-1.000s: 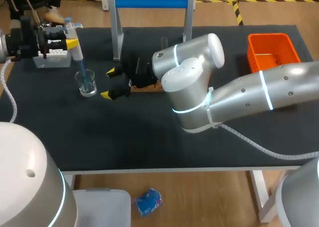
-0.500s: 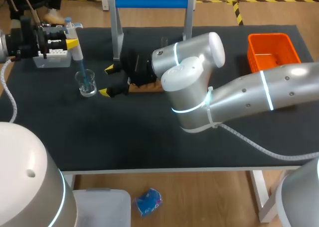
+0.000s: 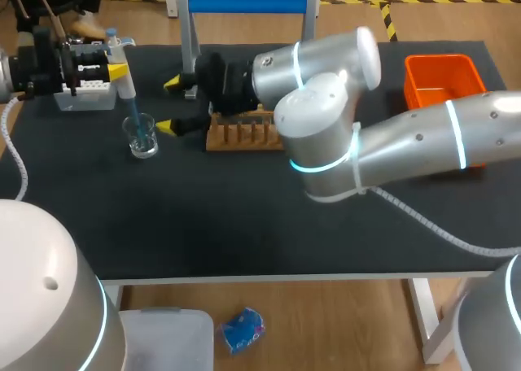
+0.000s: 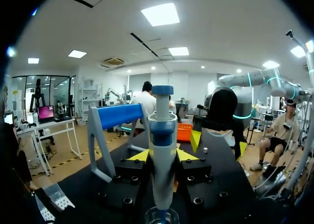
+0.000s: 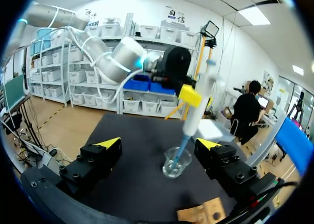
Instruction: Invert the test tube, pick up the pipette, mount the tip to pipette, aspirate from beaker and dispense into the tube, eject the tip, return the pipette, and cap with the stopper.
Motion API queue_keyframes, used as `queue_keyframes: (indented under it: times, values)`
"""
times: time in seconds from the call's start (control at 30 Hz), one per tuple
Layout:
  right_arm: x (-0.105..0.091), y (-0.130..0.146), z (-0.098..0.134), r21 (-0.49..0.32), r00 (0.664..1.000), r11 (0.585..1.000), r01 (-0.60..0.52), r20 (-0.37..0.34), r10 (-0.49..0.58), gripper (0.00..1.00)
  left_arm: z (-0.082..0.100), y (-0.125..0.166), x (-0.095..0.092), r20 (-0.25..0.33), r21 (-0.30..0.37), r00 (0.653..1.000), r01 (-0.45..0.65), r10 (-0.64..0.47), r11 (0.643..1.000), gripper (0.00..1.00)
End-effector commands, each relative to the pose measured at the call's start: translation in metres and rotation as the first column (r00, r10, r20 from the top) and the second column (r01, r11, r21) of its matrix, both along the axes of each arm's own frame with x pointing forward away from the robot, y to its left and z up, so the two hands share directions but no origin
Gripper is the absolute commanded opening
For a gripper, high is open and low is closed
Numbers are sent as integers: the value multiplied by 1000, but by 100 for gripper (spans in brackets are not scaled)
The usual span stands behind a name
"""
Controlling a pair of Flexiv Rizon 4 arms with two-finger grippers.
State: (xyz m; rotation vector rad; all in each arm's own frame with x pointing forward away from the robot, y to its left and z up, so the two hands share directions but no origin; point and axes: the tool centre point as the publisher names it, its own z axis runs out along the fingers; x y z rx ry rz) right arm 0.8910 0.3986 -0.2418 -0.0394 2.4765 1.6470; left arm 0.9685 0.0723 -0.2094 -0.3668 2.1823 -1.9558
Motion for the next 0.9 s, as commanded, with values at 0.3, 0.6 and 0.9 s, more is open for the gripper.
queue_keyframes:
  times: [0.3,0.6,0.9]
  values:
    - [29,-61,89,-127,988,980,-154,-26,152,100,-1,1,1,2,-2,1000,4,-4,1000,0]
    - [53,-49,128,-145,974,963,-227,-28,225,100,-1,1,1,2,-2,1000,4,-4,1000,0]
    - [53,-49,128,-145,974,963,-227,-28,225,100,-1,1,1,2,-2,1000,4,-4,1000,0]
